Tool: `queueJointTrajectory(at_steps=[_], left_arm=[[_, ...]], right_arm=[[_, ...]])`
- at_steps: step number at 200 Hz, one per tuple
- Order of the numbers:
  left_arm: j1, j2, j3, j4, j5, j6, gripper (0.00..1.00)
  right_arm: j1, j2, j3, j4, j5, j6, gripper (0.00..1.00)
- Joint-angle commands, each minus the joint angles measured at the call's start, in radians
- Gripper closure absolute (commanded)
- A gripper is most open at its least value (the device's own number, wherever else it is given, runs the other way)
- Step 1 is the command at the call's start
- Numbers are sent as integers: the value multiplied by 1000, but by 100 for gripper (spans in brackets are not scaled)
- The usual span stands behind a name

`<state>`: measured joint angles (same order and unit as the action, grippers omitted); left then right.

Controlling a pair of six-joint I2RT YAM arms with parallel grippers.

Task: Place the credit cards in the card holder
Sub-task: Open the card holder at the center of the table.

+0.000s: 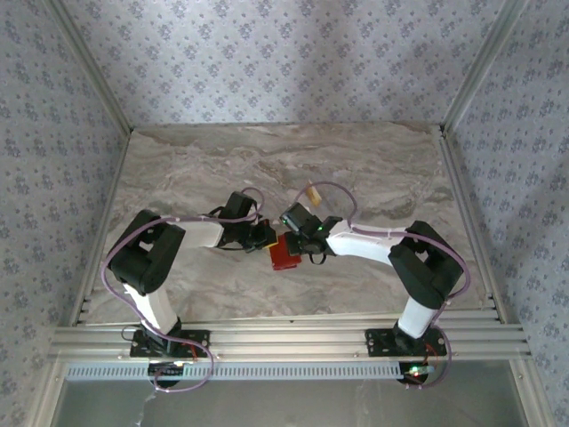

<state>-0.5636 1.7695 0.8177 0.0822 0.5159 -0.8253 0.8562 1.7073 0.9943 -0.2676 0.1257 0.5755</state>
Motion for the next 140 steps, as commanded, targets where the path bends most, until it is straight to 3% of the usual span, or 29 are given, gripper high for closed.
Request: queueJointTrajectory(at_steps=[1,104,140], left_arm=[[-11,70,-34,-78,-116,-9,100],[-12,73,-36,-72,-114,-15,100],[-12,73,-38,-68,-111,-19,100]], right_arm=[[17,-15,28,63,-79,-15,93],[-45,39,-14,274,-359,26,82],[-46,53,-10,263,-350,27,80]])
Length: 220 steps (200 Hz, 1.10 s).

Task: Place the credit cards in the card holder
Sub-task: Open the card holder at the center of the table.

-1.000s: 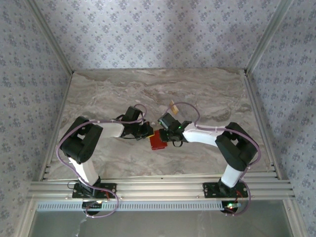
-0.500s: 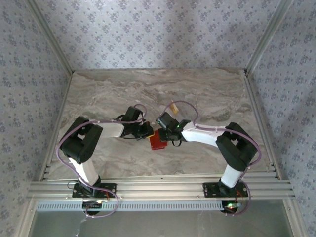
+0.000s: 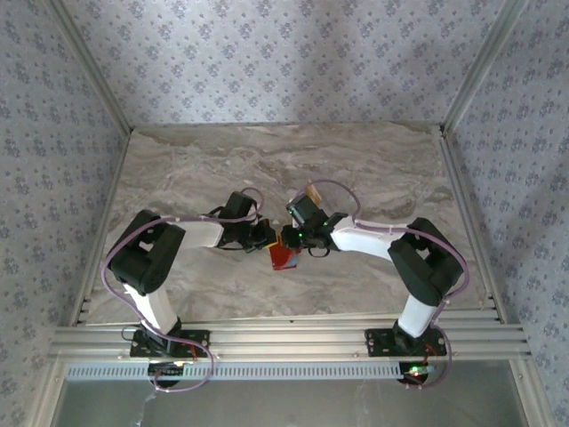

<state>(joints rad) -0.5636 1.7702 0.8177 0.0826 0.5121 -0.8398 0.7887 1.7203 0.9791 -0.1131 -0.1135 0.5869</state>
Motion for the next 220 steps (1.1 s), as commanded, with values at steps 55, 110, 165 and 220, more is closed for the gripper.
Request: queueJointTrajectory(at_steps=[55,110,165,220], left_arm=[[-11,70,-42,-55,-97,-11,100],[-4,66,-49,-44,-88,-16,100],[-4,67,-49,-43,-90,-18,100],[-4,67,-51,-41,-90,-20,100]], right_arm=[[25,30,7,36,-49,26,83],[43,-11,1,-63,32,28,78],[54,0,5,-101,70,26,75],[69,5,14,-130,136,19,95]])
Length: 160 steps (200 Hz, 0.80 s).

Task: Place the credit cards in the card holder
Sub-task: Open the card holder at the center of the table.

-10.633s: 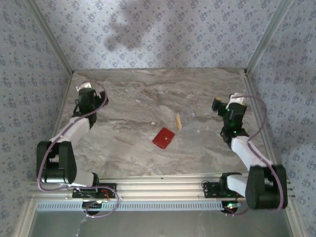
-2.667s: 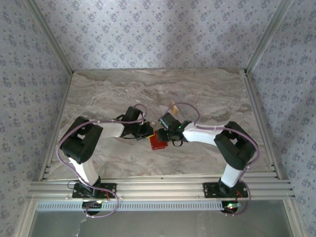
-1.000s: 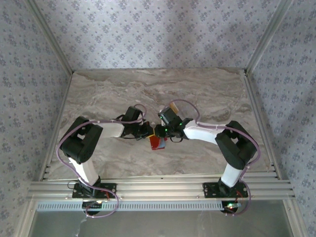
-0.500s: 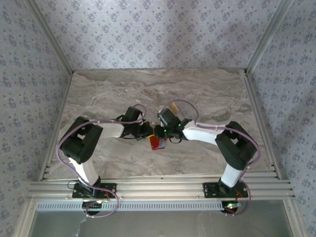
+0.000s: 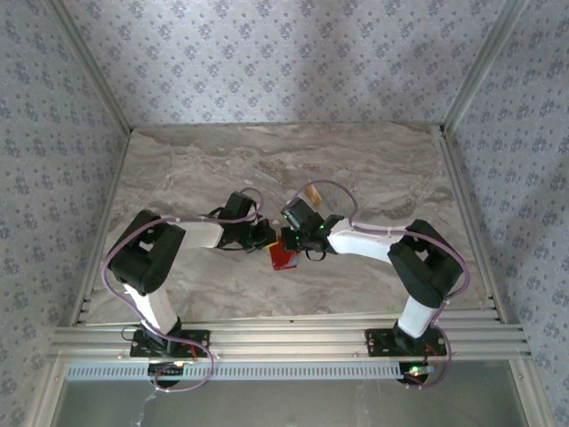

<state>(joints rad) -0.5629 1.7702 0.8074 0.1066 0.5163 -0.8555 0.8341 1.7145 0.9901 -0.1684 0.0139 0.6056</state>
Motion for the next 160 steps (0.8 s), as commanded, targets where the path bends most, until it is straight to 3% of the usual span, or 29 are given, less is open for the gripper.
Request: queueJointTrajectory(at_steps=[1,35,52,124,160], left_arm=[[-5,67,-40,-65,-94,-5,100],[-13,66,-24,-76,-71,18,100],[-33,62,14,-106,-39,59,95],[-73,33,1,56,120,31,69],[-40,-18,-25,39,99,32,67]], right_arm=[[23,11,3,-74,8,0,96],[26,-41,-18,-64,34,-8,100],[19,-82,-32,-82,67,-12,100],[-4,-255,-83,-174,173,-12,100],[40,-263,-49,-243,281,-22,100]])
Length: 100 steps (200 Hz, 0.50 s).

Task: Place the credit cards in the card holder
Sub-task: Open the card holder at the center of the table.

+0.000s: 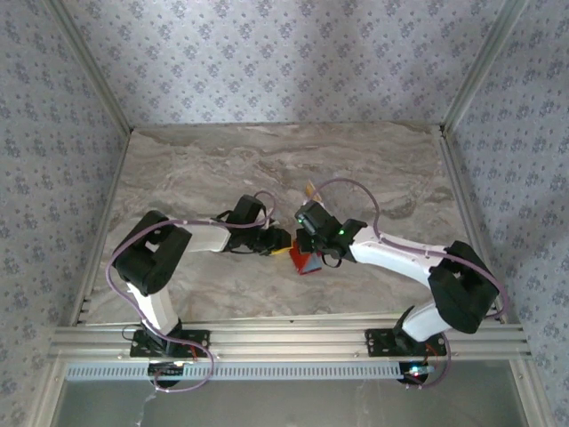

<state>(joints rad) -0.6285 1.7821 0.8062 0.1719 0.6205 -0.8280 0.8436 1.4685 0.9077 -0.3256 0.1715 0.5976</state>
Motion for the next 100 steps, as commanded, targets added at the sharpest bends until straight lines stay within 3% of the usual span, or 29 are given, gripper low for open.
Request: queueJointTrajectory(at_steps=[1,39,65,100], left_arm=[[27,-31,-24,-28,-7,5,68],[25,-6,-3,-67,-21,26,89],[-8,45,24,-46,-2,21,93],[-59,122,48,12,10,-19,94]], right_arm=[[31,-16,35,-88,128,-13,100],[103,-4,79,-134,252,-17,100],[156,36,121,-131,278,-43,100],[167,80,120,-25,168,-71,100]])
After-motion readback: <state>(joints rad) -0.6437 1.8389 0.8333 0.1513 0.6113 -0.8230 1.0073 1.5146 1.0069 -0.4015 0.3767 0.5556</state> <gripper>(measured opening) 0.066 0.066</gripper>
